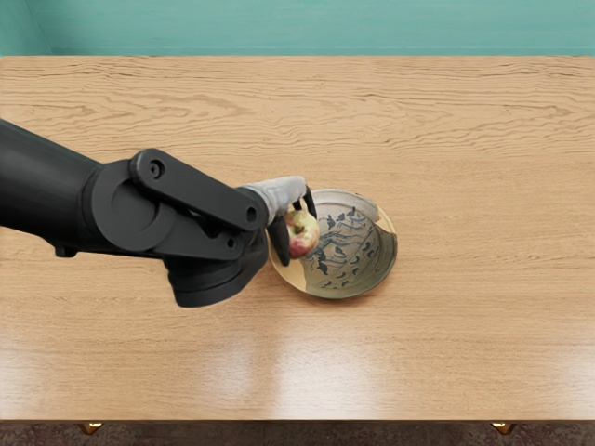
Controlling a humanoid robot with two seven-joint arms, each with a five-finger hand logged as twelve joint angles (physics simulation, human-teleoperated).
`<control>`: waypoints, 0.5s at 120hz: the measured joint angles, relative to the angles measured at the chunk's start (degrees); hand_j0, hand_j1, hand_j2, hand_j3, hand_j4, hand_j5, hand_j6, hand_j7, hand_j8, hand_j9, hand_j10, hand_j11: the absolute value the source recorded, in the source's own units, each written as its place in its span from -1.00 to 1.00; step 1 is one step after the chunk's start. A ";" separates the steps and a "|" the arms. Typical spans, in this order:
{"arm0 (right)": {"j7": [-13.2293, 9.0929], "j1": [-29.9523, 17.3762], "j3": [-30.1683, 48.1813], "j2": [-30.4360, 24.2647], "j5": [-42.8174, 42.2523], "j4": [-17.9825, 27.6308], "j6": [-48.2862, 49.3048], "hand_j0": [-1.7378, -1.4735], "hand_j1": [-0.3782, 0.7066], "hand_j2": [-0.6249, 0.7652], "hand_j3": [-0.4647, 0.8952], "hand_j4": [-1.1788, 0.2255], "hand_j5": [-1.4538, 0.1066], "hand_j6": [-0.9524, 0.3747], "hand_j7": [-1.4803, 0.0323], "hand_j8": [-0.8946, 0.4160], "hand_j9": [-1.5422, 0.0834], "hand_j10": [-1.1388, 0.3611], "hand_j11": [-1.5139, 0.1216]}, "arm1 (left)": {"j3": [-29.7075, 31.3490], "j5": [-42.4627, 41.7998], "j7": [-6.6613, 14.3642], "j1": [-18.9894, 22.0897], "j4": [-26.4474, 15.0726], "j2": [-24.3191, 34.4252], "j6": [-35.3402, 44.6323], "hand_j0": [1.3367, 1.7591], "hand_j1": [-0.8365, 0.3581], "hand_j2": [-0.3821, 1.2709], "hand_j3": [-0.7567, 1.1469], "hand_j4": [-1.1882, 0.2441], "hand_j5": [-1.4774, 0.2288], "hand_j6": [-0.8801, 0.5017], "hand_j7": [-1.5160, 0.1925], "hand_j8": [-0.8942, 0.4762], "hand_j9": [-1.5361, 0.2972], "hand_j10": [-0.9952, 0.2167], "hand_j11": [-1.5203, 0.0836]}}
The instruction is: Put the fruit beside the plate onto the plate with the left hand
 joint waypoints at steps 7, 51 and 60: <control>0.01 0.00 0.00 0.00 0.00 0.00 0.00 -0.40 -0.95 -0.10 -0.32 0.68 0.86 0.44 0.96 0.37 0.90 0.52 0.85 | -0.01 0.00 0.01 0.02 0.22 0.02 0.01 0.52 0.09 -0.28 -0.20 0.01 0.01 -0.33 0.06 -0.39 0.01 -0.13 0.13; 0.02 0.00 0.00 0.00 0.00 0.00 0.01 -0.40 -0.95 -0.10 -0.32 0.68 0.86 0.44 0.96 0.37 0.90 0.52 0.85 | -0.85 0.18 -0.44 0.38 1.15 0.96 0.02 0.52 0.54 -0.46 -0.20 0.35 0.39 -0.04 0.43 -0.03 0.36 0.27 0.53; 0.02 0.00 0.00 0.00 0.00 0.00 0.01 -0.40 -0.95 -0.10 -0.32 0.68 0.86 0.43 0.96 0.36 0.90 0.52 0.85 | -0.96 0.28 -0.47 0.46 1.56 3.79 -0.03 0.52 0.67 -0.48 -0.20 0.44 0.49 0.05 0.53 0.07 0.45 0.38 0.63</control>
